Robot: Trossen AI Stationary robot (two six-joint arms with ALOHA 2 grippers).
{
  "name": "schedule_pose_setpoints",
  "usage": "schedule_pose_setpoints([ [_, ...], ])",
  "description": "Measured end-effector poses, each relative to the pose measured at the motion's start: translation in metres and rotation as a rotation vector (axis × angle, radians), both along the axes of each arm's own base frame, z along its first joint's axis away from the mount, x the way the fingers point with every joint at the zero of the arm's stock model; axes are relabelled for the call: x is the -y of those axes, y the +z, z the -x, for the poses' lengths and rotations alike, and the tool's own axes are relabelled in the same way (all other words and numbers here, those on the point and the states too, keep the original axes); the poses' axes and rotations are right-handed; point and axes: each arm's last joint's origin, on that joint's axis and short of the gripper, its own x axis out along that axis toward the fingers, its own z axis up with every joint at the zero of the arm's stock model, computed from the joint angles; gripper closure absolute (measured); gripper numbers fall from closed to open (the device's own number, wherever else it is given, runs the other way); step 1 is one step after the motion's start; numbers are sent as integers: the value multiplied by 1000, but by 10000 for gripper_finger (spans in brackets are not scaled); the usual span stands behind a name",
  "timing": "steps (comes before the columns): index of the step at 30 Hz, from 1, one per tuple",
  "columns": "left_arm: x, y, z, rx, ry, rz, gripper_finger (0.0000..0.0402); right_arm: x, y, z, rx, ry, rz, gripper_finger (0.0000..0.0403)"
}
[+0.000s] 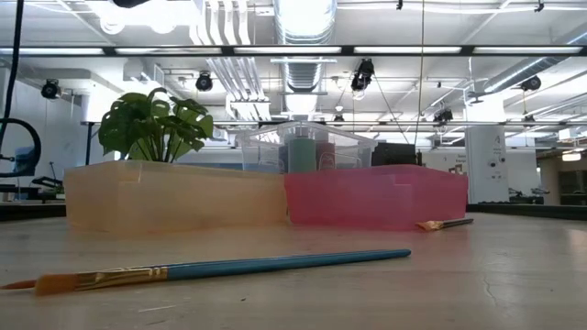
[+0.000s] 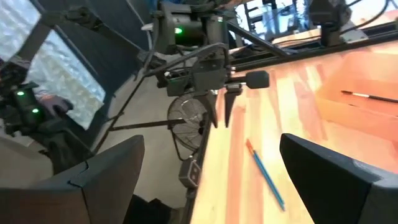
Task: Pick & Place Paint Supplies
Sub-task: Put the bottom blue paint brush into the yellow bin
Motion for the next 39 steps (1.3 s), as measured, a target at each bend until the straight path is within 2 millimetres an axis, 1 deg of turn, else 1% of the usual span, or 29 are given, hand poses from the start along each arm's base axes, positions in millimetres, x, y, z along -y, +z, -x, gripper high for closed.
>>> schedule_pose_setpoints([
  [9, -3, 0, -2, -37, 24, 52, 300, 0, -11, -1, 1, -8, 59, 33],
  [15, -4, 0, -3, -52, 24, 69, 300, -1, -8, -2, 42, 3, 55, 33],
  [21, -8, -2, -3, -75, 34, 51, 300, -2, -7, -1, 47, 13, 53, 33],
  [26, -10, -9, -1, -99, 68, 55, 300, -2, -7, -1, 51, 16, 63, 33],
  [34, -11, -19, -1, -89, 73, 70, 300, -2, -7, -1, 50, 19, 61, 33],
  [39, -11, -21, 0, -90, 63, 62, 300, -2, -6, -2, 57, 19, 55, 33],
])
